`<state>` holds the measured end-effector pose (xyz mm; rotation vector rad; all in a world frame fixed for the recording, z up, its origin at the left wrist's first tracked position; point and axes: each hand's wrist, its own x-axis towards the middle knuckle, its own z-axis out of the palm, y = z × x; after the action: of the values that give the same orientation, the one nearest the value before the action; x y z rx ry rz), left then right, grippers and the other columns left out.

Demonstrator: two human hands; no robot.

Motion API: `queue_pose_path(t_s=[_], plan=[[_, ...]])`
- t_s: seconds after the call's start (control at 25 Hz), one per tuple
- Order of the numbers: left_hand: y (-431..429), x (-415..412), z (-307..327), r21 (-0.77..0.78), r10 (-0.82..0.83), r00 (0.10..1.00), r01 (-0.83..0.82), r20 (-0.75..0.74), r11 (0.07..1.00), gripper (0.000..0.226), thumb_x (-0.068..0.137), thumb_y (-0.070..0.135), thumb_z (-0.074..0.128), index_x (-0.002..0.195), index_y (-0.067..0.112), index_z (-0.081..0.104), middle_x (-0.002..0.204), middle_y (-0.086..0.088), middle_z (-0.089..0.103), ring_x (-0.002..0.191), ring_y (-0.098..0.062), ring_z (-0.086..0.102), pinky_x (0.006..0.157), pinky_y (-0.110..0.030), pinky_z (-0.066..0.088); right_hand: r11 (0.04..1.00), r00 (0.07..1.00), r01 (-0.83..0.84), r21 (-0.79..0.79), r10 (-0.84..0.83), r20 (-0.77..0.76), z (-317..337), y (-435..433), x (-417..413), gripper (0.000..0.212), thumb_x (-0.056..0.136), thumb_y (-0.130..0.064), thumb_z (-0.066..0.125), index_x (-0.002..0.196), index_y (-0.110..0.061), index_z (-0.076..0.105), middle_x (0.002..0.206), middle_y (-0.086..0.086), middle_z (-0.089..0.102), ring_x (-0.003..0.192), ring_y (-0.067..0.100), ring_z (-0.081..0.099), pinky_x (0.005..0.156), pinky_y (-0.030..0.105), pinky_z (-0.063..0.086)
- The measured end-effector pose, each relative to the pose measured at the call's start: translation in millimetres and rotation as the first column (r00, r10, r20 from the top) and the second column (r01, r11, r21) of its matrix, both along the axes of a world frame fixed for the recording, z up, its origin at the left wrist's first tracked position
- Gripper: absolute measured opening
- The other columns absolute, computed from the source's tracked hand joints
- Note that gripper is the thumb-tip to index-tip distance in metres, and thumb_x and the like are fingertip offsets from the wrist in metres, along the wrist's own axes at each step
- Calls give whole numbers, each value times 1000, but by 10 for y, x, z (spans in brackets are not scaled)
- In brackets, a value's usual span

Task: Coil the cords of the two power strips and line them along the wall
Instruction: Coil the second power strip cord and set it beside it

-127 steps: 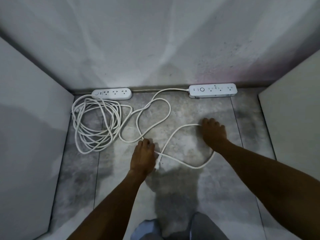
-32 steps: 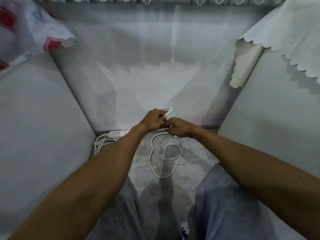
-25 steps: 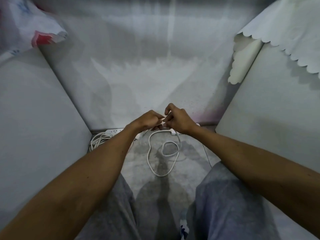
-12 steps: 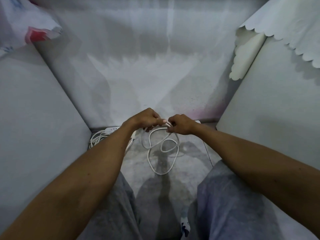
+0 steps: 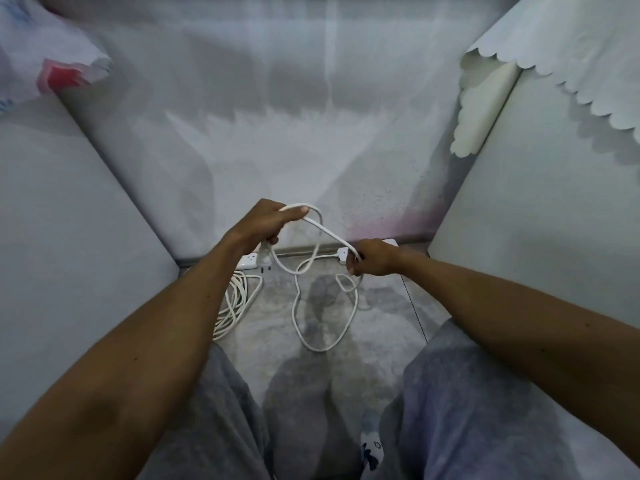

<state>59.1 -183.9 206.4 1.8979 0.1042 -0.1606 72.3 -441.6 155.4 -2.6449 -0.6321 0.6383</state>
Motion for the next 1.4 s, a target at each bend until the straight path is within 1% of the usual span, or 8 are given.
queue_pose_path(t_s=[0.24, 0.4, 0.6, 0.8, 0.92, 1.12, 1.28, 1.4], plan=[[490, -5, 130, -385, 344, 939, -309, 25, 870, 41, 75, 32, 87, 67, 22, 47, 61, 1, 26, 47, -11, 27, 41, -22, 27, 988, 989, -35, -148, 13, -147, -87, -160, -15, 11, 85, -14, 69, 82, -24, 68, 87, -9, 67, 89, 11, 59, 71, 21, 41], [621, 16, 158, -581, 660, 750, -557, -45, 594, 34, 81, 30, 83, 74, 18, 52, 58, 2, 32, 41, -9, 30, 38, -19, 27, 973, 990, -33, -227, 0, -142, -106, -218, -32, 15, 91, -10, 60, 87, -24, 66, 109, 1, 72, 96, 14, 59, 79, 23, 45], [640, 11, 10, -328, 799, 600, -764, -45, 555, 43, 84, 51, 72, 66, 16, 55, 66, -7, 45, 50, -20, 39, 37, -20, 34, 955, 938, 285, -77, -295, -182, -140, -196, -24, 21, 98, -9, 43, 108, 1, 58, 104, 22, 71, 85, 29, 64, 64, 33, 48], [145, 78, -17, -260, 521, 852, -491, 54, 831, 44, 97, 45, 58, 63, 17, 50, 57, -4, 39, 39, -15, 30, 39, -16, 24, 928, 916, 363, 79, -341, -210, -17, 69, -119, 26, 97, -5, 32, 111, -10, 53, 99, 21, 57, 71, 34, 67, 67, 53, 61], [-161, 84, -42, -194, 257, 963, -237, 84, 952, 40, 103, 39, 48, 72, 15, 59, 62, -3, 52, 43, -10, 32, 43, -17, 21, 997, 989, 53, -64, -61, -133, 18, 293, -166, 54, 94, -4, 32, 142, -21, 49, 123, 14, 54, 83, 35, 69, 71, 43, 61], [-412, -15, -278, 168, -199, 979, 188, 51, 968, 32, 106, 20, 46, 89, 1, 65, 85, -15, 66, 67, -19, 66, 51, -22, 48, 980, 982, -188, 62, 188, 0, 87, 497, -154, 49, 90, 6, 46, 128, -16, 67, 127, 8, 65, 107, 20, 59, 83, 19, 37], [-409, -54, -423, 113, -270, 950, 289, -157, 951, 37, 107, 27, 45, 88, 4, 68, 71, -11, 69, 56, -28, 64, 52, -34, 56, 951, 982, -13, 310, -46, 183, 147, 396, -72, 24, 77, 3, 71, 95, -12, 77, 80, -3, 69, 65, 6, 60, 67, 21, 44], [-368, -10, -430, 21, -241, 937, 255, -252, 967, 41, 105, 37, 46, 88, 11, 73, 55, -2, 46, 41, -14, 40, 44, -26, 43, 880, 939, 146, 452, -267, 218, 126, 404, 1, 41, 69, -15, 86, 100, -15, 58, 90, 3, 62, 72, 16, 61, 64, 28, 49]])
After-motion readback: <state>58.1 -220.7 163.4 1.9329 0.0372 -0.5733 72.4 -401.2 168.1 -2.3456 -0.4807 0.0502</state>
